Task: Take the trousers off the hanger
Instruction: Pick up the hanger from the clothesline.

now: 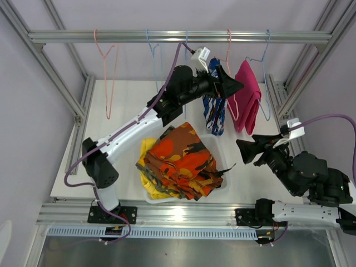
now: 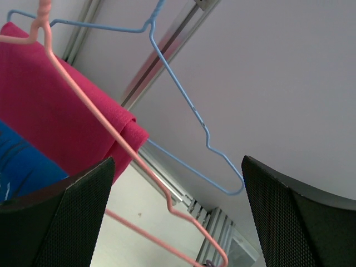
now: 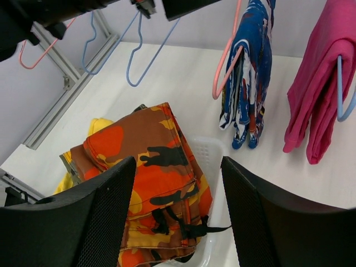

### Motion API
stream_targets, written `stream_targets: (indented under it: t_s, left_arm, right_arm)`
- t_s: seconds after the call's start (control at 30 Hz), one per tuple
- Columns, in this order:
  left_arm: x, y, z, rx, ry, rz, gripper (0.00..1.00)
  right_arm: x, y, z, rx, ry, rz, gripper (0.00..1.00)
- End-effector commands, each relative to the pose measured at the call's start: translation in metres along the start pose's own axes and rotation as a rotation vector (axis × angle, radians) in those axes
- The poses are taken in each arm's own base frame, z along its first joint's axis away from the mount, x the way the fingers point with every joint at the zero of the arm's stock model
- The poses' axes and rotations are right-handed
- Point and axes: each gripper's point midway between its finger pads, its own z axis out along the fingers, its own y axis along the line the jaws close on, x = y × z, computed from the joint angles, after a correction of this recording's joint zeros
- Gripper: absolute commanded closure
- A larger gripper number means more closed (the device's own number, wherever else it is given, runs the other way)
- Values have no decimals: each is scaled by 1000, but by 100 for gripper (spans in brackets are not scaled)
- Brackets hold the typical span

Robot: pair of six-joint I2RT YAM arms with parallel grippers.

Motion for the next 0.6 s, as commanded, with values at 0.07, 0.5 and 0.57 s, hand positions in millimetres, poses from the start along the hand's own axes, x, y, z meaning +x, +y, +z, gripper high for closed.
stream_targets:
  t_s: [0.07,0.5,0.57]
  left_arm:
    - [-23,-19,21,111,-56,-49,1]
    - [-31,14,57,161,-74,-126,9]
    - [-33,16,58,177,-83,-133,20]
  right_arm:
    - [-11,-2,-8,-29,-29,60,33]
    - [12,26,10,-97,15,-39,34]
    - [15,28,12,-94,22,-60,34]
